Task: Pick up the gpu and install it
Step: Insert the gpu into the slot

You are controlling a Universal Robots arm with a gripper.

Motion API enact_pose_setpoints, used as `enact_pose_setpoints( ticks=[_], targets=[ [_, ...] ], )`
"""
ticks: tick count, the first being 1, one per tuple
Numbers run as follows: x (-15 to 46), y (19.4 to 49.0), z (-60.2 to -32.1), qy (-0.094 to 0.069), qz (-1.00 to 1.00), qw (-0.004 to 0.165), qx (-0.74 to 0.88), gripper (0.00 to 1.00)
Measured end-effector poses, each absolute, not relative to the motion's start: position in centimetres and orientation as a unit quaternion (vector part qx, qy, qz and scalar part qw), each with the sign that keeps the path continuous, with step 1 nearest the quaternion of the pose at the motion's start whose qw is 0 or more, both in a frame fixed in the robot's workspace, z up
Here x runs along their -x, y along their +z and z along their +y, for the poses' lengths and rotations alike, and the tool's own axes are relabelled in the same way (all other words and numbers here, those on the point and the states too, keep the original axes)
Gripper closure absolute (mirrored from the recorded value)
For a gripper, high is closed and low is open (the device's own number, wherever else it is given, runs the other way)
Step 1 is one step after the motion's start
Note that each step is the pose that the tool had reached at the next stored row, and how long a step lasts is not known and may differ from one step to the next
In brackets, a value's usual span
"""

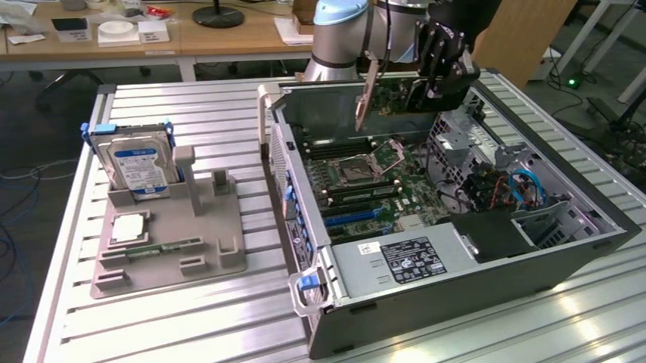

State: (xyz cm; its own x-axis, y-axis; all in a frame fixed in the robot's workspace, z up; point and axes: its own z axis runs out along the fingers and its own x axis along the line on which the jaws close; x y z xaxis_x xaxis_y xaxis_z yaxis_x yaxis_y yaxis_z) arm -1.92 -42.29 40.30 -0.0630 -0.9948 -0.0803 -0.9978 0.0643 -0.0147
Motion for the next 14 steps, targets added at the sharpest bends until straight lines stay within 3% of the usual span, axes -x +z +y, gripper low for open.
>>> enact_pose_setpoints(
  ticks=[14],
  targets=[
    [2.5, 40.3, -43.5, 0.022, 0.725, 0.034, 0.687, 0.72]
  ],
)
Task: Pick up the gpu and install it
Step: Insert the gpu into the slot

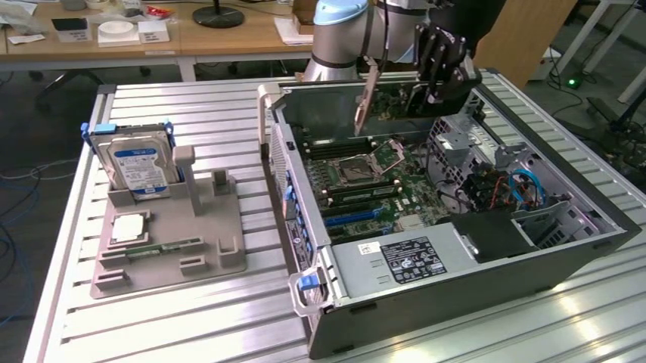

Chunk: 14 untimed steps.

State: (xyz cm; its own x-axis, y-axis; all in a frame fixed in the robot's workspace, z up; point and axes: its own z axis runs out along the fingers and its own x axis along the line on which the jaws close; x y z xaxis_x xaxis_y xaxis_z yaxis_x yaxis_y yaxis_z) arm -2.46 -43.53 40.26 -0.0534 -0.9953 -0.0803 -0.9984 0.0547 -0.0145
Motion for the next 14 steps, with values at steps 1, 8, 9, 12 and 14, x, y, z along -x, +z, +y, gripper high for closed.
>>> enact_pose_setpoints(
  ticks=[1, 8, 9, 12, 14],
  targets=[
    [2.47, 40.25, -43.70, 0.022, 0.725, 0.034, 0.687, 0.72],
    [2.97, 40.11, -43.91, 0.021, 0.724, 0.033, 0.688, 0.72],
    [2.98, 40.09, -43.99, 0.020, 0.724, 0.032, 0.688, 0.72],
    [2.98, 40.00, -44.18, 0.020, 0.725, 0.030, 0.688, 0.72],
    [2.99, 39.88, -44.18, 0.020, 0.725, 0.030, 0.688, 0.72]
  ],
)
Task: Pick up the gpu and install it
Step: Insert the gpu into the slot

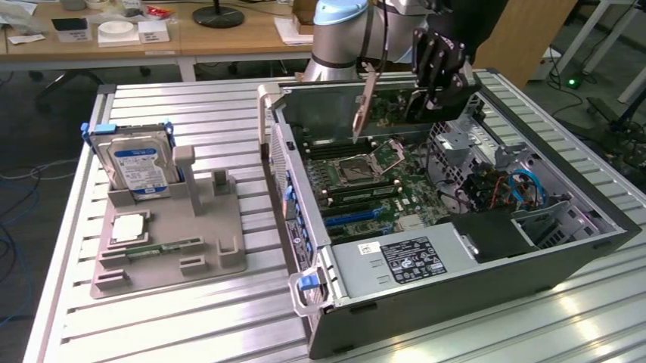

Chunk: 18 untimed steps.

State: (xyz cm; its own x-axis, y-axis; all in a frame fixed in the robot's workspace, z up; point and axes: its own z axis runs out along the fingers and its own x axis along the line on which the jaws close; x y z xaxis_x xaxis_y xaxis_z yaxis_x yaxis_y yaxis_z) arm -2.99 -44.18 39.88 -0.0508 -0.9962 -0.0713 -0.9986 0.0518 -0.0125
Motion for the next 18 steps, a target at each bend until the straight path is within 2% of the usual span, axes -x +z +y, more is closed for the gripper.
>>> enact_pose_setpoints(
  ticks=[18],
  targets=[
    [3.2, 38.5, -44.2, 0.020, 0.725, 0.029, 0.688, 0.72]
  ],
)
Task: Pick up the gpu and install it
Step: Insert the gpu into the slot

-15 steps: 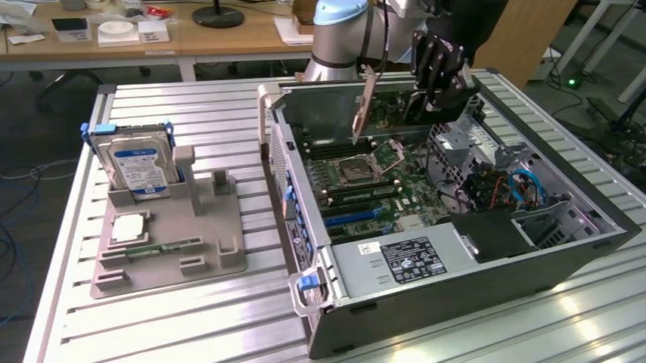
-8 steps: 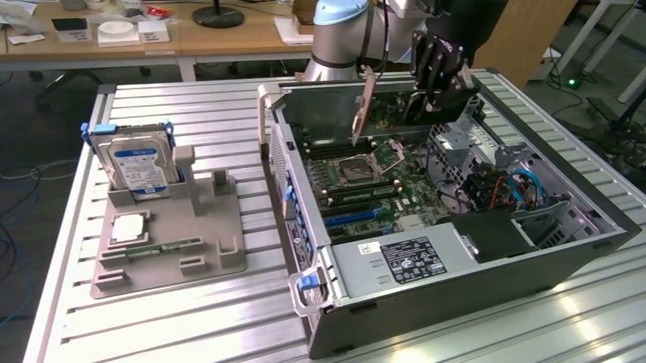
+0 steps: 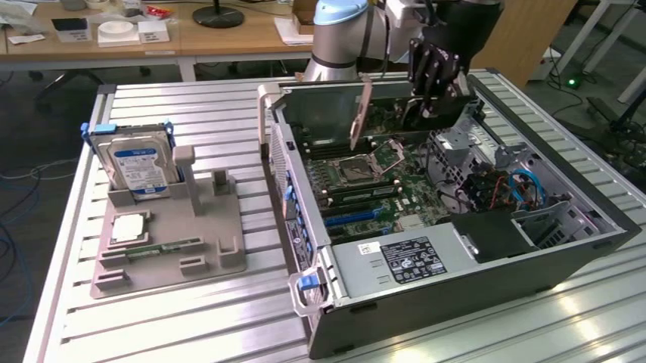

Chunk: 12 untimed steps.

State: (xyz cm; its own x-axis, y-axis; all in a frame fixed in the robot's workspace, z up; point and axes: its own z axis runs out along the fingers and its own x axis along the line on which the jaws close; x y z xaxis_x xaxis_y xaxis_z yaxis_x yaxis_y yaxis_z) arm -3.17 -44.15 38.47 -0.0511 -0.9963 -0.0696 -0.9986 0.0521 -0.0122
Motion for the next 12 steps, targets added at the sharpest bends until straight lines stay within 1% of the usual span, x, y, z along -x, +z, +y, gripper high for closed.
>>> enact_pose_setpoints(
  ticks=[12],
  targets=[
    [4.5, 36.8, -44.1, 0.021, 0.725, 0.025, 0.688, 0.72]
  ],
)
